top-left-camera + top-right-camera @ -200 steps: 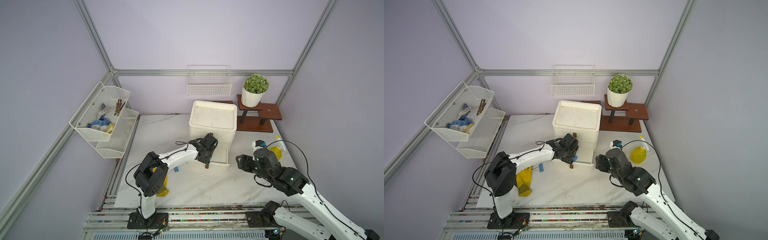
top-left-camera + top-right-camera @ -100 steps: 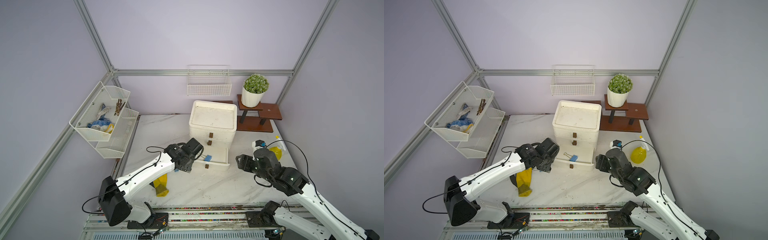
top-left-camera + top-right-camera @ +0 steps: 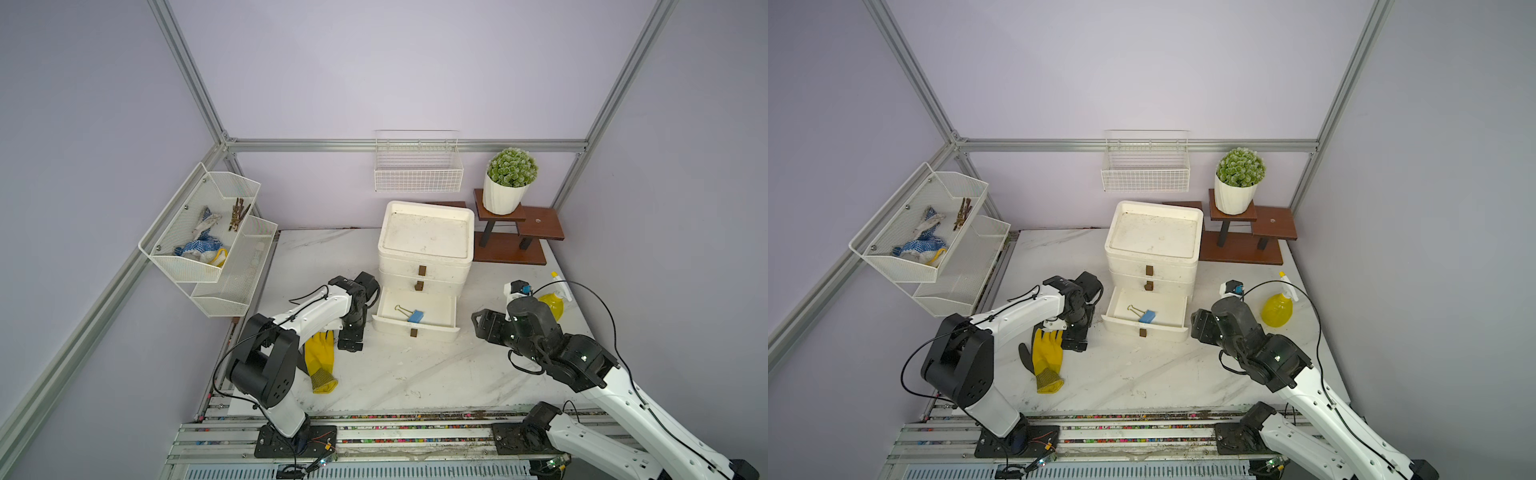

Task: Put the binder clips in the drawer according to color
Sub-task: Pick up the binder clip at the center of the board.

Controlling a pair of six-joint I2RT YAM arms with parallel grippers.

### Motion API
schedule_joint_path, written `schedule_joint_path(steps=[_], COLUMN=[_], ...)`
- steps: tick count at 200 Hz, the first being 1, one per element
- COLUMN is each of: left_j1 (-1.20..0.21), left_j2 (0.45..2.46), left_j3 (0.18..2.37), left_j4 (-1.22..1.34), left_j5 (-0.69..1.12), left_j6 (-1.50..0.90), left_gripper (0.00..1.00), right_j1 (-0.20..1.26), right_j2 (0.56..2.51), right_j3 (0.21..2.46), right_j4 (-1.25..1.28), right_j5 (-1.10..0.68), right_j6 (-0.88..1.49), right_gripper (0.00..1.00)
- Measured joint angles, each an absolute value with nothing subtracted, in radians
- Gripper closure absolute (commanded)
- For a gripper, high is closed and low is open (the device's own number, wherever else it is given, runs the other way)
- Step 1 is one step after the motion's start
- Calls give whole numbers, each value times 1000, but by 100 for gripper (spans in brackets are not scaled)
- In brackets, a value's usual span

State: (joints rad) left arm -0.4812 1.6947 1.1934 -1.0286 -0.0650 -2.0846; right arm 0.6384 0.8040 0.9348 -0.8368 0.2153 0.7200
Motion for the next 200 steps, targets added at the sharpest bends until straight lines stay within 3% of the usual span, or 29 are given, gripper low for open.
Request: schedule_joint_path(steps=[82, 129, 200], left_j1=[-421, -421, -421], left_j2=[1769, 1787, 1786], left_j3=[1163, 1133, 1117], left_j4=[-929, -913, -889], left_j5=[-39, -30, -54], left_j6=[-2085, -2085, -2085], left_gripper=[16, 32, 48], right_j1=[638, 638, 638], right_j2=[796, 796, 796], right_j3=[935, 935, 934], right_j4=[-839, -839, -839], right_j5=[215, 215, 215], right_j6=[721, 721, 721], right_gripper=[26, 26, 26])
